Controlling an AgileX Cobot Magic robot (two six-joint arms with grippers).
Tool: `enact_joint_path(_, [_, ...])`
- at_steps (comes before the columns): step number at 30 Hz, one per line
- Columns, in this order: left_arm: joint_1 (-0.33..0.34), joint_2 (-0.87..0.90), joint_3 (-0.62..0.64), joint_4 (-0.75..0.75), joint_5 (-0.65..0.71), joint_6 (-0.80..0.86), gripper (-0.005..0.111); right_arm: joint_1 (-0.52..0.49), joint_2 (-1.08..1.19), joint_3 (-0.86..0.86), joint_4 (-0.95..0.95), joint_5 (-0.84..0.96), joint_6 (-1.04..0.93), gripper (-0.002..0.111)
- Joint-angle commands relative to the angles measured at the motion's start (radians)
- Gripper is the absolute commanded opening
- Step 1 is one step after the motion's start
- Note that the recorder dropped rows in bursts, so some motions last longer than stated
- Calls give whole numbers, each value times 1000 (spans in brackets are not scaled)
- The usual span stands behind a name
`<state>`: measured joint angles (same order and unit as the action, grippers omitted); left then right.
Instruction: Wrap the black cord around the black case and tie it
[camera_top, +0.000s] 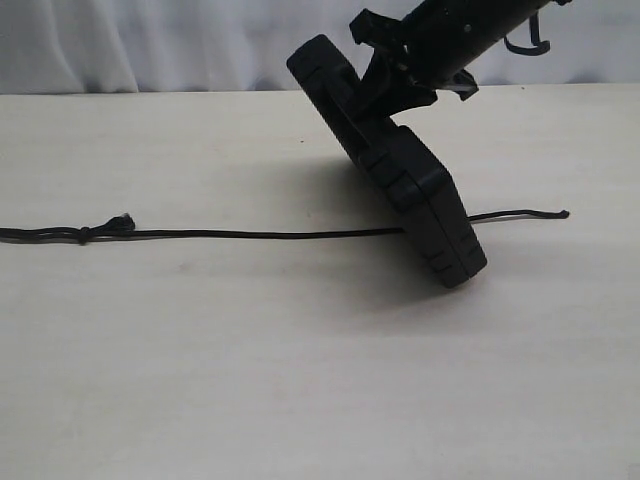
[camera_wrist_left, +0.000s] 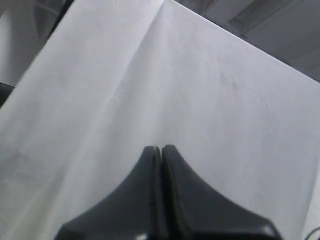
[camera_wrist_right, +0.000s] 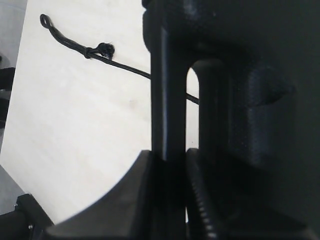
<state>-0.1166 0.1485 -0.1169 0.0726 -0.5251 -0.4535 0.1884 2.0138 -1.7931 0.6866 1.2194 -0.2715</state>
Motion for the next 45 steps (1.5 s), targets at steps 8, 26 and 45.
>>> enact_joint_path(8, [-9, 962, -429, 787, -438, -330, 0, -5, -24, -9, 45, -41, -31, 4])
enact_joint_path(26, [-287, 1993, -1312, 807, -412, -63, 0, -144, -20, -9, -2, 2, -50, 4])
enact_joint_path(45, [-396, 1970, -1577, 977, 214, -127, 0, -234, -16, -9, 187, 2, -94, 4])
